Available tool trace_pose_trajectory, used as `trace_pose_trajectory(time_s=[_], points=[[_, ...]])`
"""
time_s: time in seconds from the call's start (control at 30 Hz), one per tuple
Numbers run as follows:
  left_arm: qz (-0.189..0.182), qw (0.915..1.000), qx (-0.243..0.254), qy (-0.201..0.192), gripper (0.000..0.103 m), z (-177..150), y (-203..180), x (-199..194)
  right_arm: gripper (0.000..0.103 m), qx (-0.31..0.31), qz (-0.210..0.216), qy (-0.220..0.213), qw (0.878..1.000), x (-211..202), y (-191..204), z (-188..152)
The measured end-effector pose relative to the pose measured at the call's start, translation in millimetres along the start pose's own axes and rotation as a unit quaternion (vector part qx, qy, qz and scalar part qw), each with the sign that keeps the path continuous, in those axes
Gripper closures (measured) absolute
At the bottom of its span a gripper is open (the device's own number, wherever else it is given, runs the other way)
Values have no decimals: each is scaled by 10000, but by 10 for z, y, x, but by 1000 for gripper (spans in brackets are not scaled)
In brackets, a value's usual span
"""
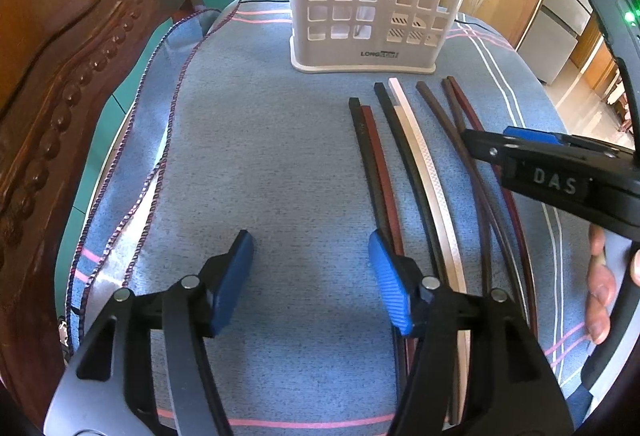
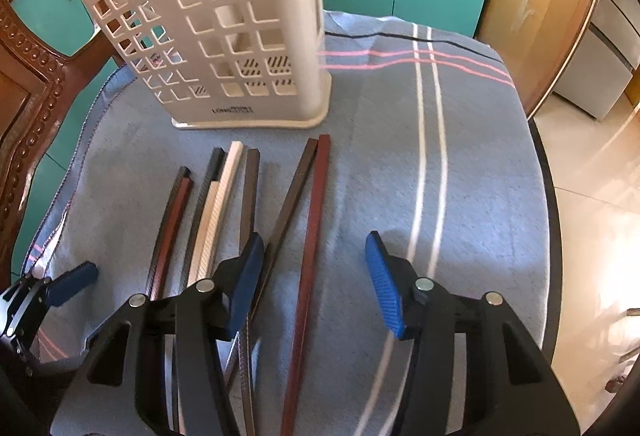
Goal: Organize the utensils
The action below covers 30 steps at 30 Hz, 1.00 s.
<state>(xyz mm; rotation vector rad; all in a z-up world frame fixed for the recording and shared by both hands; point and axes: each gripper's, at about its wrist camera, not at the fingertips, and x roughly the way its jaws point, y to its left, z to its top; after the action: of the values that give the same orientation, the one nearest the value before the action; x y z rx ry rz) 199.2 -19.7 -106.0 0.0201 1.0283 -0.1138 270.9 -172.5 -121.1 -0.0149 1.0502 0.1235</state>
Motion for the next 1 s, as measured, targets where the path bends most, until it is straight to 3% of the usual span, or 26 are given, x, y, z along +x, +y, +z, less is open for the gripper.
trace_pose_trajectory(time_s=[0.43,0.57,0.67,0.73,0.9,1.0], points=[[104,9999,-20,-4,34,14,5,20,50,86,586,-236,9980,-96,-45,6],[135,9999,11,-6,34,23,-4,24,50,240,908,-555,9940,-191,-26,-1],[119,9999,54,-24,37,19,-18,14,50,66,892,-550,9945,-183,46,-25],[30,9999,93,-27,44,10,-28,-2,50,-32,850,-432,9954,-117,118,-32],[-14,9998,172,-47,48,-10,-39,-22,70,-249,593,-271,9976,30,325,-49],[-4,9999,157,-49,53,-10,-42,-32,87,-232,427,-239,9985,67,309,-57]])
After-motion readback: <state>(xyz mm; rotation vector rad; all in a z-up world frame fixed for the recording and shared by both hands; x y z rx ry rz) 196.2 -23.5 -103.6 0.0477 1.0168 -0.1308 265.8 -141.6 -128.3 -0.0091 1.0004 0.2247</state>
